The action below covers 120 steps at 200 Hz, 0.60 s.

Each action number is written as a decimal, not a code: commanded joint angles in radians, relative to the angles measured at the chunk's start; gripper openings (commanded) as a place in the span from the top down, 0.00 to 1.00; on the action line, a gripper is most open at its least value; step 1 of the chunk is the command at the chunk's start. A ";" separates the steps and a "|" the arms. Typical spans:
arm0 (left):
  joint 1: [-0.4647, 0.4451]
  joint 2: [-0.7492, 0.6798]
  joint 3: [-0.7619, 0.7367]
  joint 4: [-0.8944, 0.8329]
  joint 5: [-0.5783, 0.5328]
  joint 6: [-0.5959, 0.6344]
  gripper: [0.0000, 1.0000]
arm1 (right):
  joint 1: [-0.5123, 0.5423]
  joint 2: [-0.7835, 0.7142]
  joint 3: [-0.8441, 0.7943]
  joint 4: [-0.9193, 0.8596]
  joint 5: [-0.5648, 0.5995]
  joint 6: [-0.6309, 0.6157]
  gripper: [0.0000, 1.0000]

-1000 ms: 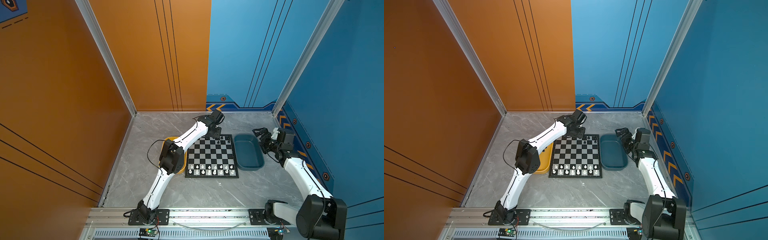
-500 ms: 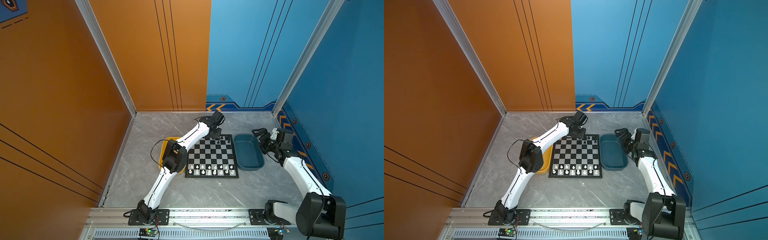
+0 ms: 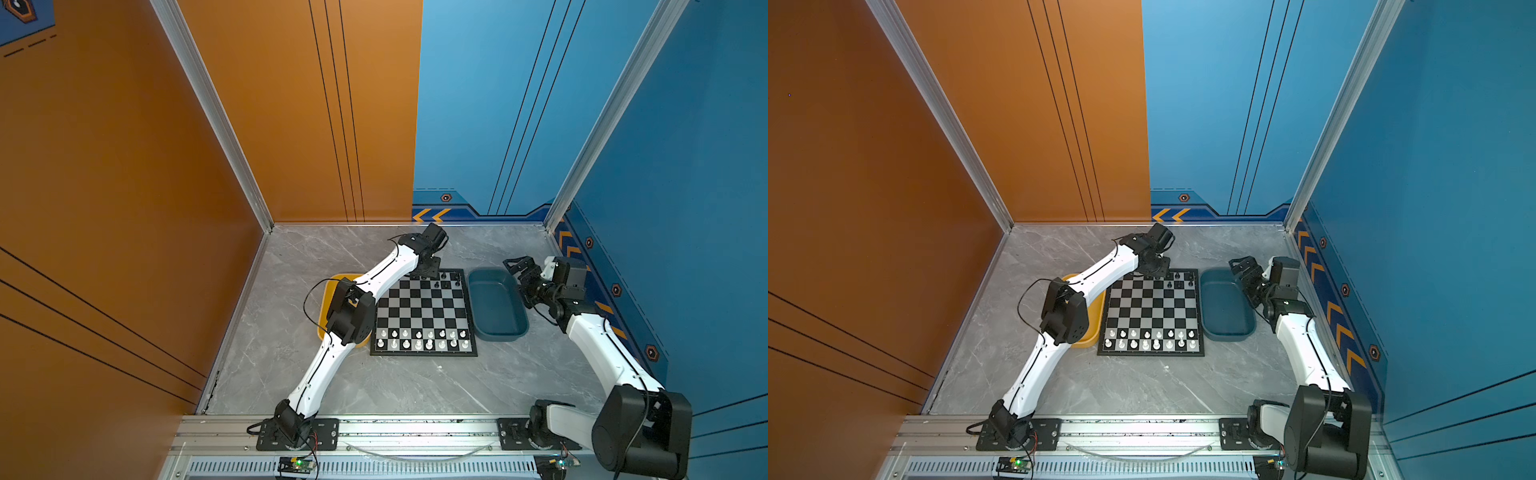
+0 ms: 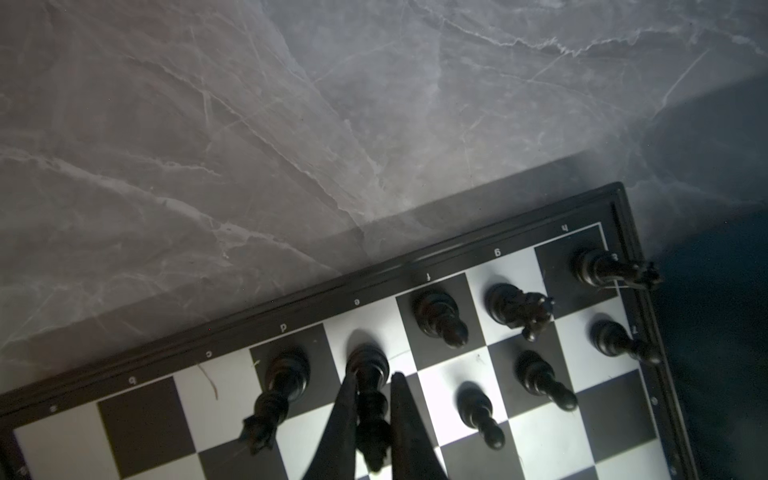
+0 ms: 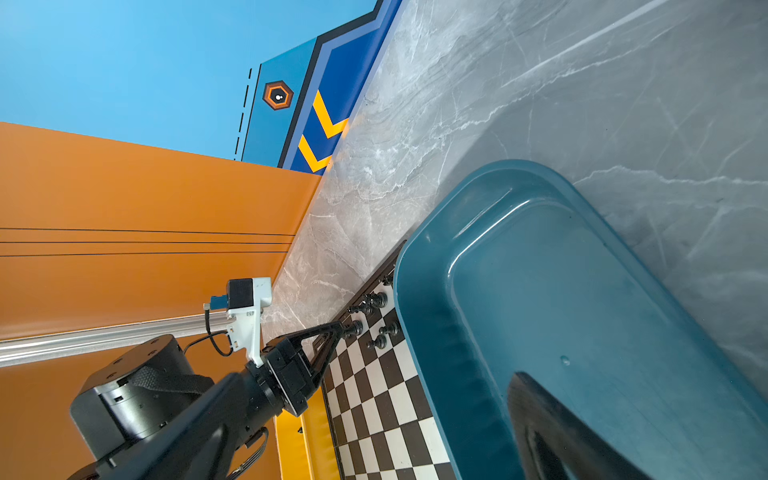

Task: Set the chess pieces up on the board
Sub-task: 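Carry the black piece with the left gripper to the board's far row, then lower the black piece onto a far-row square beside the black pieces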

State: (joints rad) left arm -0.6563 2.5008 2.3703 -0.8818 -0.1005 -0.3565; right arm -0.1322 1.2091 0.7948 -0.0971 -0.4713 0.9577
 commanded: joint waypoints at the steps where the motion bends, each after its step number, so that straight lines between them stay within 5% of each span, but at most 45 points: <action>1: 0.007 0.035 0.034 -0.020 -0.009 0.002 1.00 | -0.007 0.013 0.011 -0.005 -0.007 -0.014 0.00; 90: 0.006 0.061 0.061 -0.021 0.027 0.002 1.00 | -0.007 0.013 0.011 -0.007 -0.009 -0.014 0.00; 120: 0.006 0.064 0.058 -0.020 0.028 0.002 0.93 | -0.007 0.013 0.011 -0.007 -0.009 -0.014 0.00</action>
State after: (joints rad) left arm -0.6548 2.5294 2.4111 -0.8814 -0.0994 -0.3565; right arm -0.1322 1.2163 0.7948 -0.0971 -0.4713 0.9577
